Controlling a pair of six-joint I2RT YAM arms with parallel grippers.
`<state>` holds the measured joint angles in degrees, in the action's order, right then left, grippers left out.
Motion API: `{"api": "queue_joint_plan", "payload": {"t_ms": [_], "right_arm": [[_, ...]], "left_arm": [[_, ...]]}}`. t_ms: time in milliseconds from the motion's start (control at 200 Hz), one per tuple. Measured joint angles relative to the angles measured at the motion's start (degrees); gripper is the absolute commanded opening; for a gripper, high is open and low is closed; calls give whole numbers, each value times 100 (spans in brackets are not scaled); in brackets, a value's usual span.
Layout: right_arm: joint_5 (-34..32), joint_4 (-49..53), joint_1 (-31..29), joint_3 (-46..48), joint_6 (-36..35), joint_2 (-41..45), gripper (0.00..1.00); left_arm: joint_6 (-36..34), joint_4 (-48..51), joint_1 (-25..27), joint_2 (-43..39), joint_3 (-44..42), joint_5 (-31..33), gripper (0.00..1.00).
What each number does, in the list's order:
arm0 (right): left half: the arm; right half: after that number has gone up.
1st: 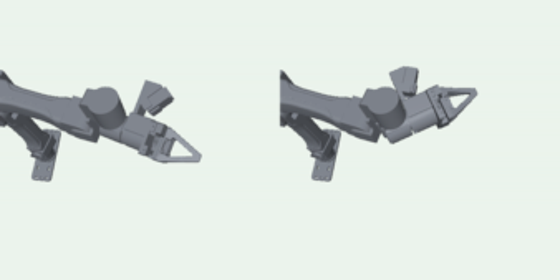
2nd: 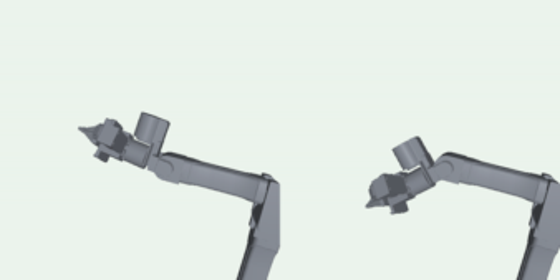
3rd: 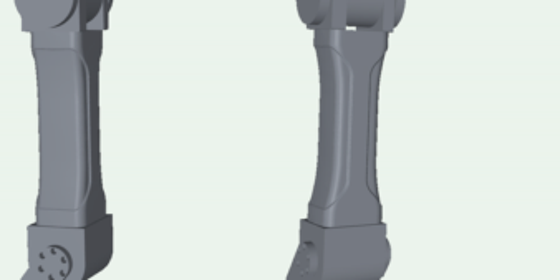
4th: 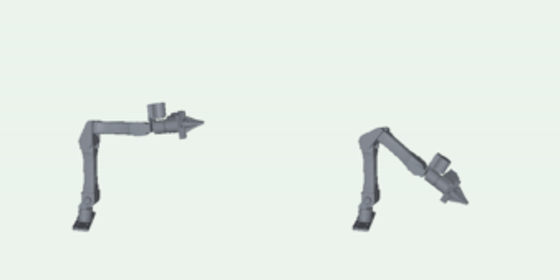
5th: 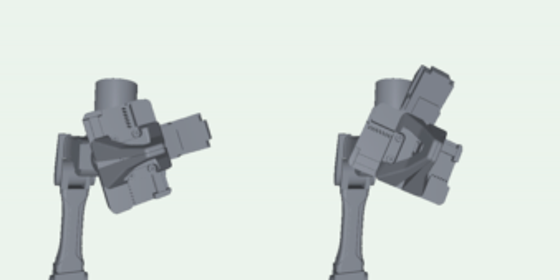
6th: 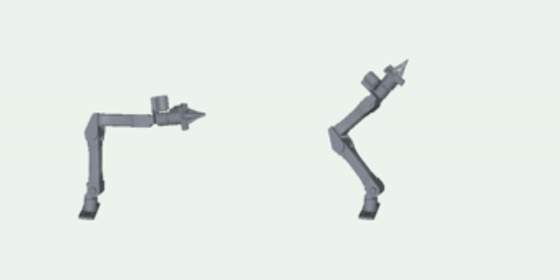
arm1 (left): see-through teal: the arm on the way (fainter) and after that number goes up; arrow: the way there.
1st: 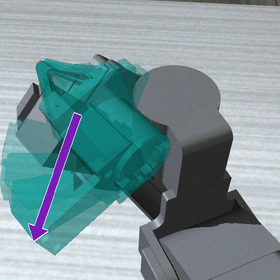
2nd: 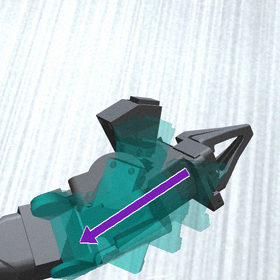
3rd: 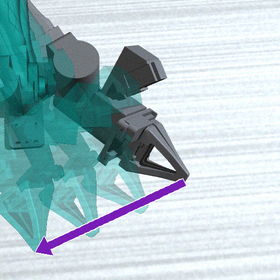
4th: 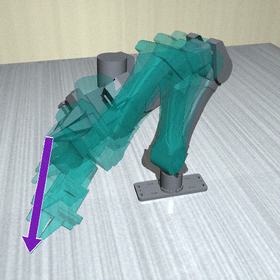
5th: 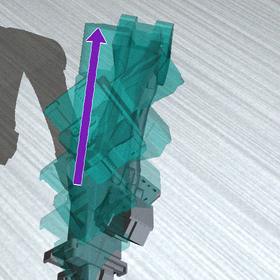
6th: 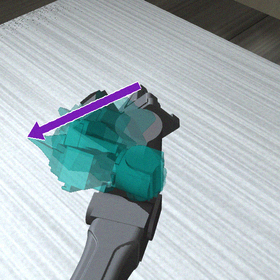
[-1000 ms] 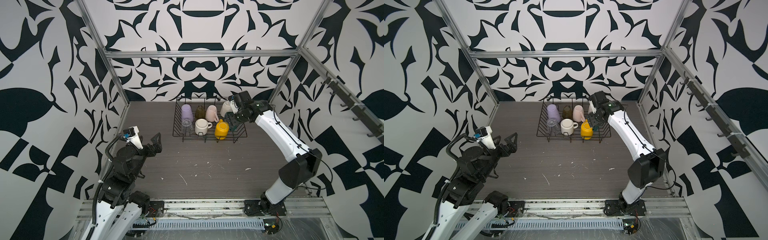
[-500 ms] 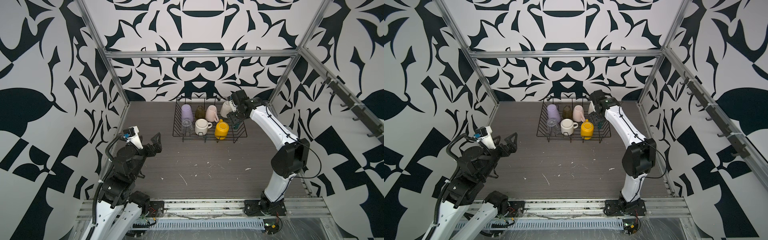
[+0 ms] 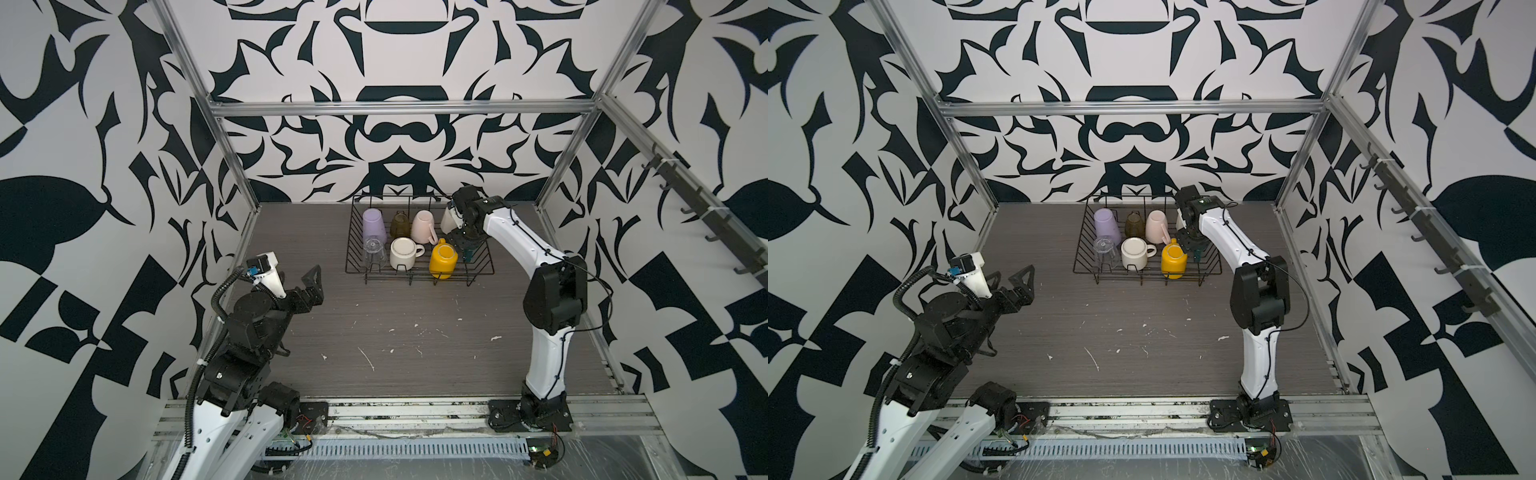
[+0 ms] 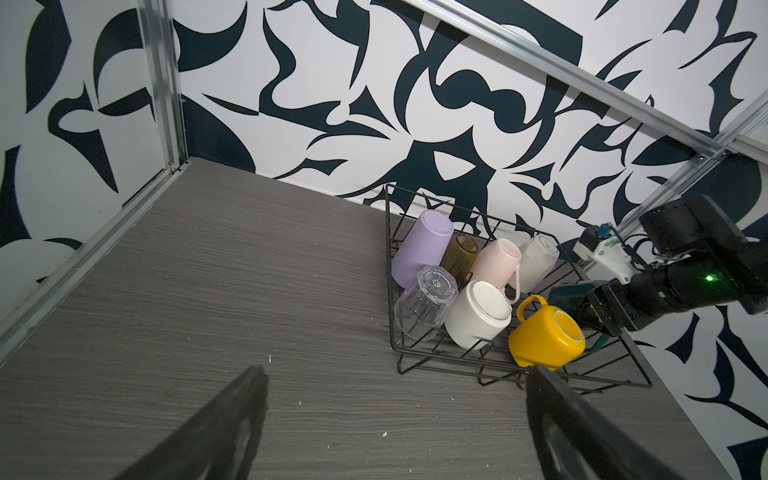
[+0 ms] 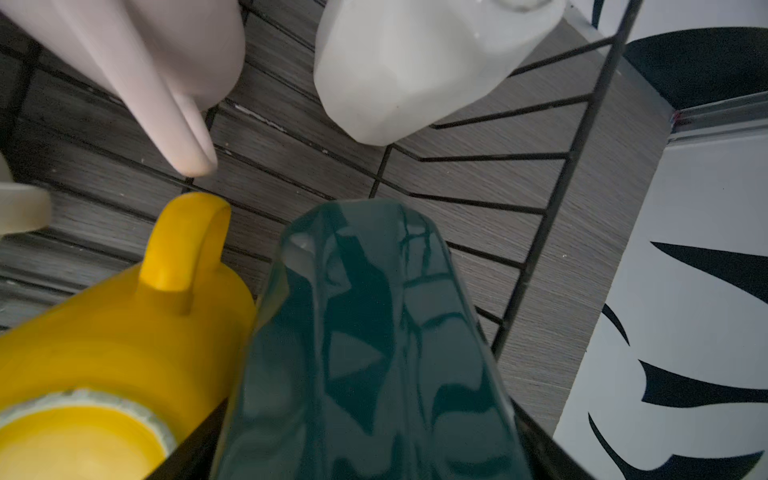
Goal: Load the cups into the dish rack
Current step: 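Lower the green mug upside down into the rack with the right gripper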
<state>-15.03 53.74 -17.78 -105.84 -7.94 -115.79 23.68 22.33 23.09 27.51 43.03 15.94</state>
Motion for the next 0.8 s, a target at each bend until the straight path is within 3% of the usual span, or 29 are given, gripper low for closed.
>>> {"api": "queue_joint_plan", "payload": {"t_ms": [145,450,655,800], "right_arm": [[17,-20,20,-17,0,-162,0],[168,-177,103,-17,24,-391,38],[258,-175,116,-17,26,-444,54],[323,-175,129,-17,26,-444,58]], "left_arm": [[0,2,0,0,0,39,99],[-4,2,0,0,0,79,99],[-15,0,0,42,0,79,99],[-15,0,0,94,0,79,99]]}}
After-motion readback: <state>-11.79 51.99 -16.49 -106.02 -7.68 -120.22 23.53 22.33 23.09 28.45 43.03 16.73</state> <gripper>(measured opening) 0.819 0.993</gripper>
